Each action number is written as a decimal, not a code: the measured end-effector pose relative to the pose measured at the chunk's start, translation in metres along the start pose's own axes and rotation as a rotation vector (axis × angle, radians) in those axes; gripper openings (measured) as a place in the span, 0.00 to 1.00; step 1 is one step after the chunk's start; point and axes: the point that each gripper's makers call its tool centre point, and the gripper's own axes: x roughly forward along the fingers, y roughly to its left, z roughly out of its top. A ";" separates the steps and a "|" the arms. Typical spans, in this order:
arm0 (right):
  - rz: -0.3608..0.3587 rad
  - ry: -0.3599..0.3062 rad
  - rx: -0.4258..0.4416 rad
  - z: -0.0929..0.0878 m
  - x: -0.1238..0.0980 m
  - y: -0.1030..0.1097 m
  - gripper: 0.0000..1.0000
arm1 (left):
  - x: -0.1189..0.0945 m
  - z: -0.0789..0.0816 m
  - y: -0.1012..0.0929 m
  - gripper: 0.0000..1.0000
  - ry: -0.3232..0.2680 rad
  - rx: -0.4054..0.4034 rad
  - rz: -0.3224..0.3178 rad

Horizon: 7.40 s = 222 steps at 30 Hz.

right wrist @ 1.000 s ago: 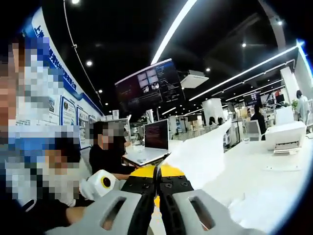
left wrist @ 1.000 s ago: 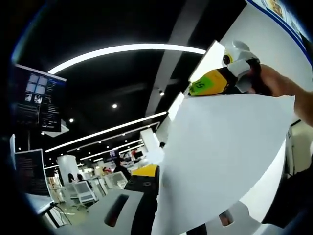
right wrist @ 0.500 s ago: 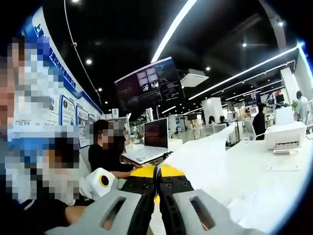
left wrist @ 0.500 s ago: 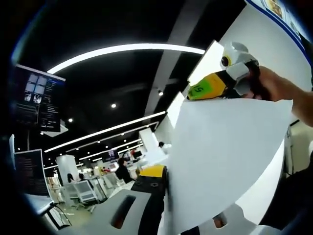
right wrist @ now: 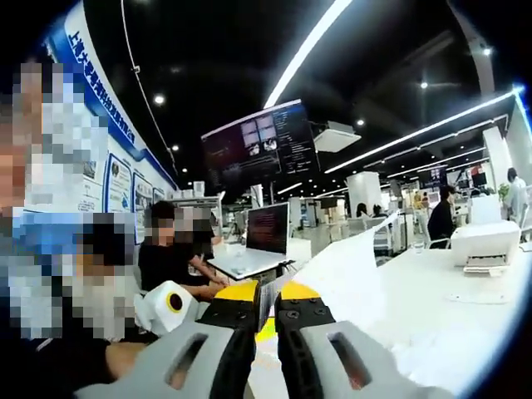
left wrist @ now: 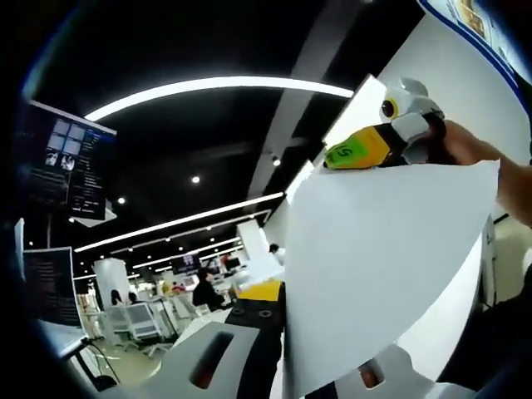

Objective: Organize the stack of printing papers by aligning and flattening the scattered papers on the table

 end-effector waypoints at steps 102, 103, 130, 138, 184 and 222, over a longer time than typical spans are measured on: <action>-0.270 -0.152 0.017 0.013 -0.066 -0.074 0.79 | -0.011 -0.031 0.032 0.05 0.066 -0.564 0.004; -0.279 -0.151 0.013 0.013 -0.067 -0.075 0.79 | -0.011 -0.033 0.032 0.05 0.069 -0.564 0.006; -0.279 -0.139 0.012 0.012 -0.066 -0.068 0.79 | -0.015 -0.047 0.054 0.06 0.043 -0.647 0.064; -0.290 -0.147 -0.001 0.012 -0.067 -0.078 0.79 | -0.015 -0.045 0.058 0.06 0.037 -0.659 0.066; -0.313 -0.168 -0.003 0.018 -0.084 -0.074 0.78 | -0.015 -0.041 0.059 0.06 -0.026 -0.464 0.096; -0.429 -0.093 0.049 -0.019 -0.091 -0.117 0.84 | -0.018 -0.020 0.062 0.05 -0.187 -0.712 0.040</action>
